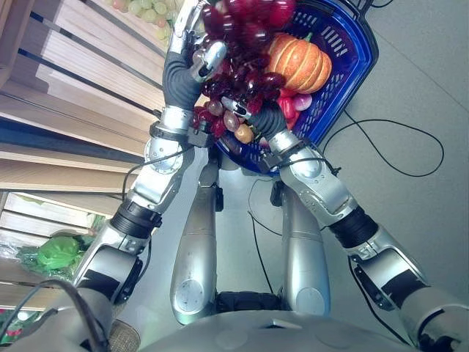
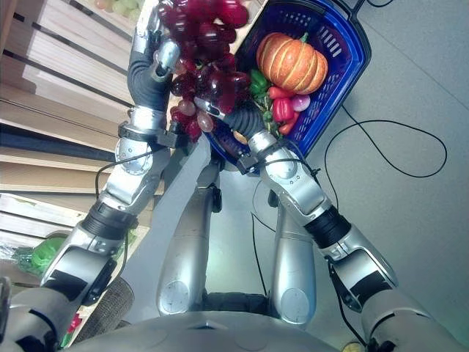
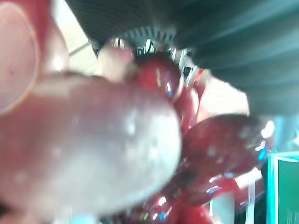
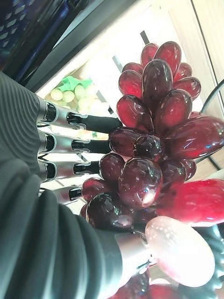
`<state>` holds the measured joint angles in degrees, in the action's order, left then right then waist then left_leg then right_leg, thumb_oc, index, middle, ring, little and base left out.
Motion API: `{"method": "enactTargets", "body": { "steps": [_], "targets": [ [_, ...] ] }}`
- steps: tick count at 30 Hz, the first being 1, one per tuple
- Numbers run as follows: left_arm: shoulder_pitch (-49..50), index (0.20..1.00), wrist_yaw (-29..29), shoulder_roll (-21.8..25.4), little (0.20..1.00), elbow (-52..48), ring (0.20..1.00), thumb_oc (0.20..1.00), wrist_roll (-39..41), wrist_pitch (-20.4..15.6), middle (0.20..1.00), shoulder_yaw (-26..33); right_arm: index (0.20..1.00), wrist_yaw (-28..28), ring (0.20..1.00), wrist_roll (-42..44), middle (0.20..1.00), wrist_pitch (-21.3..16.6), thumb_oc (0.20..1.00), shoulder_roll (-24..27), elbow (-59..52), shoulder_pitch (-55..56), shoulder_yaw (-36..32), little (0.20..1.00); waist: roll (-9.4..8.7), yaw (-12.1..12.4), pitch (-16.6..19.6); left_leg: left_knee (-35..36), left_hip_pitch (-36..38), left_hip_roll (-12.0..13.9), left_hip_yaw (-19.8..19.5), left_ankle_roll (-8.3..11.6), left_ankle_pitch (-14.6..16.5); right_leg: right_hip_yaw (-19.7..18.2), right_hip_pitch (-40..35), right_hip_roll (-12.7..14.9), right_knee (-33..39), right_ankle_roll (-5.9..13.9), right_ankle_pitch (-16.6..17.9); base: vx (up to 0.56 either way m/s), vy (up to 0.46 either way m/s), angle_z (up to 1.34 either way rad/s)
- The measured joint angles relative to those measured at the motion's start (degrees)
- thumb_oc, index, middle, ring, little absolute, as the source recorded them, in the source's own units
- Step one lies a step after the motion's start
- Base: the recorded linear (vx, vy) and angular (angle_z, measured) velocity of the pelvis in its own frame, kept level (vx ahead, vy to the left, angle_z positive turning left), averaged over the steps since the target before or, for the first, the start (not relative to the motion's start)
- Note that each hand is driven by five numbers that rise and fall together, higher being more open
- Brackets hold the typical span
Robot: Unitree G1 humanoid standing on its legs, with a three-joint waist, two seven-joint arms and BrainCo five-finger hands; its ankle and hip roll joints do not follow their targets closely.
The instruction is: Pick up fruits and vegetables into the basket
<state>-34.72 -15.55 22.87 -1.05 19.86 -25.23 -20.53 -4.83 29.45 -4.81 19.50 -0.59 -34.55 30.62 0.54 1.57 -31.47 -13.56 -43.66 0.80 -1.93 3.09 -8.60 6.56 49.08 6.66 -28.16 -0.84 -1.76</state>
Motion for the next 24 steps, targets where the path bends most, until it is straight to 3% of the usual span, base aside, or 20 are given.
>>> {"method": "enactTargets", "body": {
  "steps": [6, 9, 18, 24],
  "targets": [
    [-0.7, 1.000, -14.2, 1.1, 1.000, 1.9, 1.000, 1.000, -15.9, 0.0, 1.000, 1.8, 0.200, -1.3, 0.200, 1.8, 0.200, -0.5, 0.200, 0.1, 2.8, 0.0, -2.0, 0.200, 0.01, 0.2, 0.0, 0.0, 0.7, 0.0, 0.1, 0.00, 0.0, -0.2, -0.5, 0.0, -0.1, 0.00, 0.0, 0.00, 0.005, -0.01],
    [-2.0, 1.000, -18.2, 3.6, 1.000, 6.7, 1.000, 1.000, -18.7, 0.3, 1.000, 3.0, 0.200, -2.1, 0.200, 2.6, 0.200, -1.8, 0.200, 0.5, 4.1, 0.2, -3.3, 0.200, 0.02, 0.4, 0.0, 0.0, 1.0, 0.0, 0.2, 0.26, 0.2, -0.4, -0.6, 0.0, -0.1, 0.02, 0.0, 0.01, 0.045, -0.03],
    [-4.8, 1.000, -24.1, 8.5, 1.000, 18.6, 1.000, 1.000, -27.3, 3.9, 1.000, 3.3, 0.200, -5.3, 0.200, 3.2, 0.200, -3.9, 0.200, 1.6, 8.8, -0.4, -6.2, 0.200, 0.05, 0.0, 0.0, -0.1, 1.1, 0.0, 0.8, 0.34, 0.3, -1.0, -0.3, 0.0, -0.1, 0.08, -0.1, 0.01, 0.061, -0.02],
    [-12.7, 1.000, -27.4, 13.6, 1.000, 29.6, 1.000, 1.000, -33.5, 7.7, 1.000, -1.2, 0.200, -8.0, 0.200, 3.8, 0.200, -1.4, 0.200, 3.4, 20.2, -3.0, -6.0, 0.200, 0.09, -0.3, 0.0, 0.0, 1.2, 0.1, 1.8, 0.44, 0.3, -1.5, -0.1, -0.1, -0.1, 0.10, 0.0, 0.00, 0.054, -0.04]
  ]
}}
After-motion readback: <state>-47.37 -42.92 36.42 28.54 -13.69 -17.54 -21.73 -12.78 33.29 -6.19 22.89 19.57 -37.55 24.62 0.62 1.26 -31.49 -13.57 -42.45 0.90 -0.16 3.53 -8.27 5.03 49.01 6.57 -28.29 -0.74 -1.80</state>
